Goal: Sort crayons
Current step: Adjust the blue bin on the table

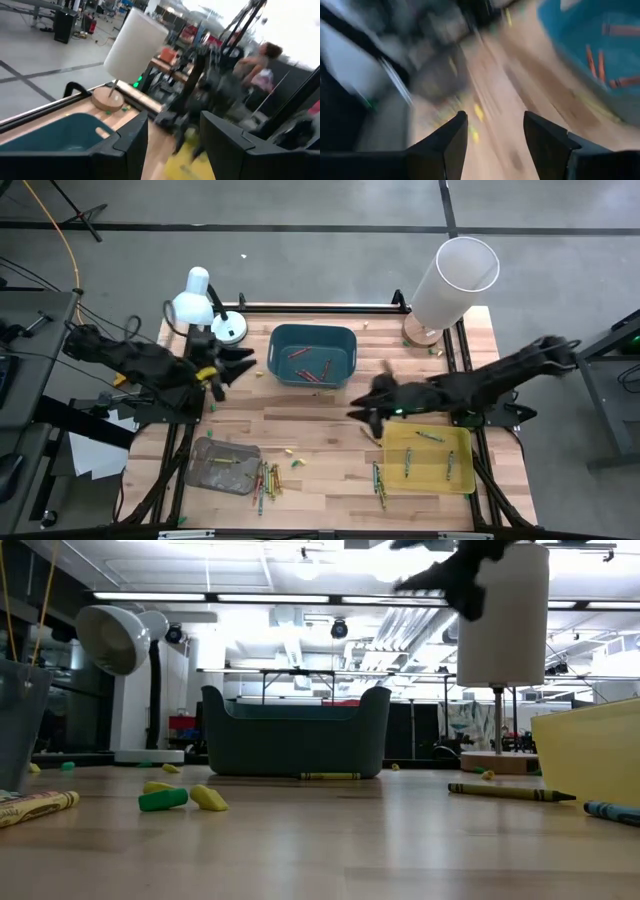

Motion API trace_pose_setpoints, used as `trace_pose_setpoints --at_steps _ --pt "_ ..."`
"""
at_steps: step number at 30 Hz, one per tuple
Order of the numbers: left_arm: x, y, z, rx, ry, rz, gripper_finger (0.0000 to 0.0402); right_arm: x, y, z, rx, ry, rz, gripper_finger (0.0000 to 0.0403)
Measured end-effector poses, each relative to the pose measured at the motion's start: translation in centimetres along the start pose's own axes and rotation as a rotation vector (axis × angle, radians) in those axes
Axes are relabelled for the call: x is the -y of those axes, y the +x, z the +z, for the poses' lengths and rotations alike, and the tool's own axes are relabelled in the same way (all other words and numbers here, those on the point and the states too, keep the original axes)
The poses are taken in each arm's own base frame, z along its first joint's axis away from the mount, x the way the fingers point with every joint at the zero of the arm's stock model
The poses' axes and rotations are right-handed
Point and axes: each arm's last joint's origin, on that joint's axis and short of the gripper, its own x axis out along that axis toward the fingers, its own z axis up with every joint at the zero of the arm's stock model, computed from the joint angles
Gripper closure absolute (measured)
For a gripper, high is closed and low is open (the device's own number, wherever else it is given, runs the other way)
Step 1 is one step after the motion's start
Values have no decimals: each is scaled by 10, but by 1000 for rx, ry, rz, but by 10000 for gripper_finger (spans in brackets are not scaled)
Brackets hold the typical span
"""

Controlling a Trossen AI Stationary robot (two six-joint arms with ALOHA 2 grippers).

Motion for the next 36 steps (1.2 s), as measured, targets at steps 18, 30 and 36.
trace_pose_setpoints --at_steps 18,30,36 --pt "23 105 -133 -558 115 83 234 3 -52 5 410 71 137 219" --pt "-22 217 -212 -835 236 213 234 7 -49 0 354 72 92 219" --pt "-35 243 -216 -743 281 182 234 8 -49 -1 346 99 86 219"
